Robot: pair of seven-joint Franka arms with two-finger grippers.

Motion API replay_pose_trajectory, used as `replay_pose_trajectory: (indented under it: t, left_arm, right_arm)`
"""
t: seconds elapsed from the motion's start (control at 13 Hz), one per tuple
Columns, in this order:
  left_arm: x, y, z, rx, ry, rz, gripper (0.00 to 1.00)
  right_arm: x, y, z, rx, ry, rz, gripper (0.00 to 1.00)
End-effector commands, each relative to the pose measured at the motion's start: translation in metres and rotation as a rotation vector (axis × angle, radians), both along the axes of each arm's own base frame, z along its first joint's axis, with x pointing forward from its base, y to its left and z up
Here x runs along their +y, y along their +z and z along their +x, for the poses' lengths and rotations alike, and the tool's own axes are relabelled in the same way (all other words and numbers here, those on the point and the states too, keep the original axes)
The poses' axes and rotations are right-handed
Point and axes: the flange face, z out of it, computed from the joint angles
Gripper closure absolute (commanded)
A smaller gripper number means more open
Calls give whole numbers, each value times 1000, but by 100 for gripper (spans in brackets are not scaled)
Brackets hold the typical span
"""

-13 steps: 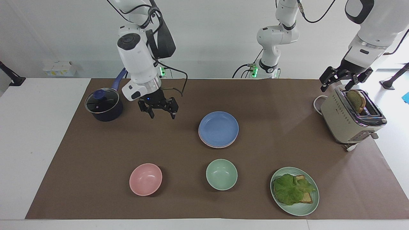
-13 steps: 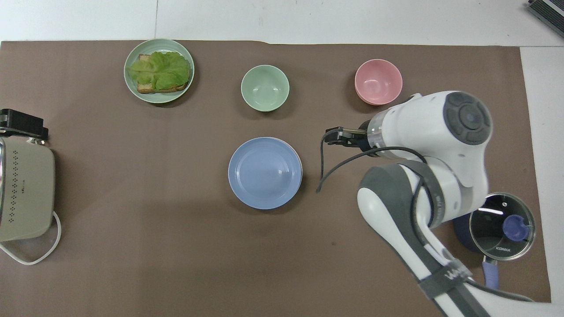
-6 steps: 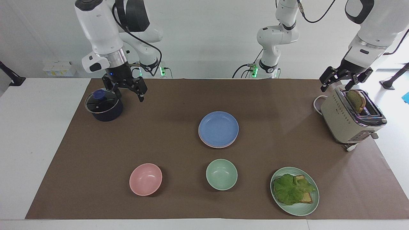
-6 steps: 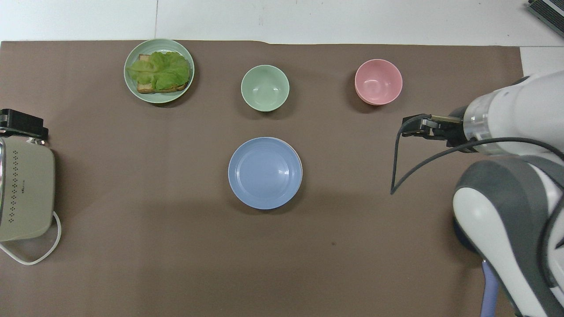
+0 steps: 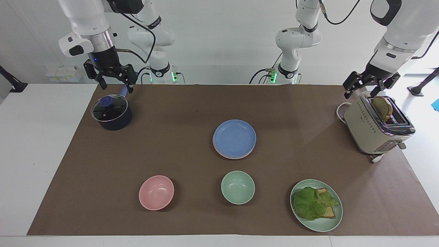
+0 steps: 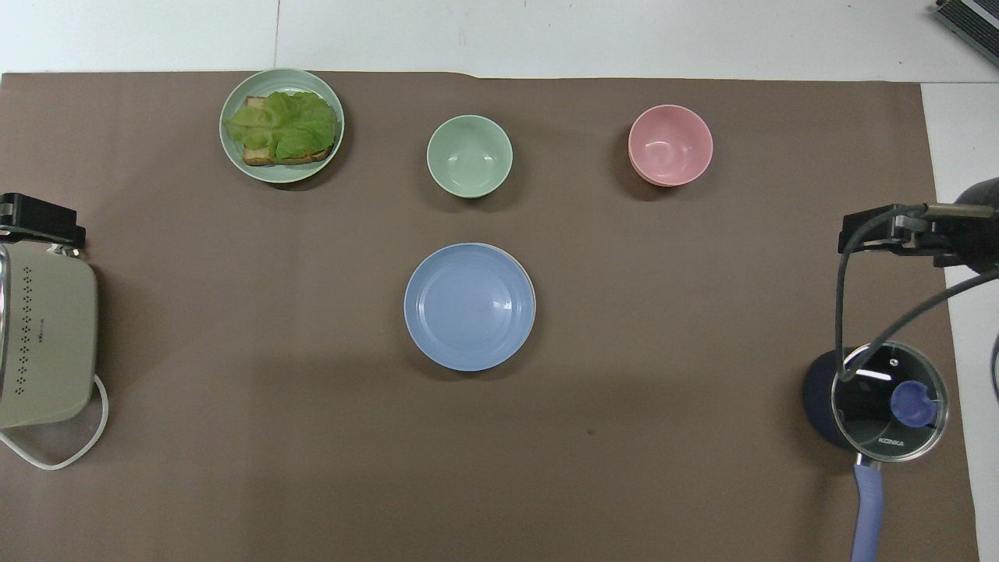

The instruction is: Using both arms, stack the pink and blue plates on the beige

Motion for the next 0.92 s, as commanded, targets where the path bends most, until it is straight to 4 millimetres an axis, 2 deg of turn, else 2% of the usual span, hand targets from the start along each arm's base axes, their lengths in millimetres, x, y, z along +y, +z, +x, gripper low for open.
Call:
replay_pose_trajectory:
  t: [0.0,0.23,0.46,0.85]
  left_arm:
    - [3,1,-3,2,-1,10,0]
    - [3,1,-3,2,-1,10,0]
    - [1,1,-3,0,-4,9,0]
    - [-1,1,-3,-1,-5,7,0]
  right_arm:
    - [-8,14,0,24,16,-29,0]
    - [-11,12,2,33,13,-10,0]
    - [-3,12,3,31,28,40,0]
    - [-2,13,2,30,30,55,0]
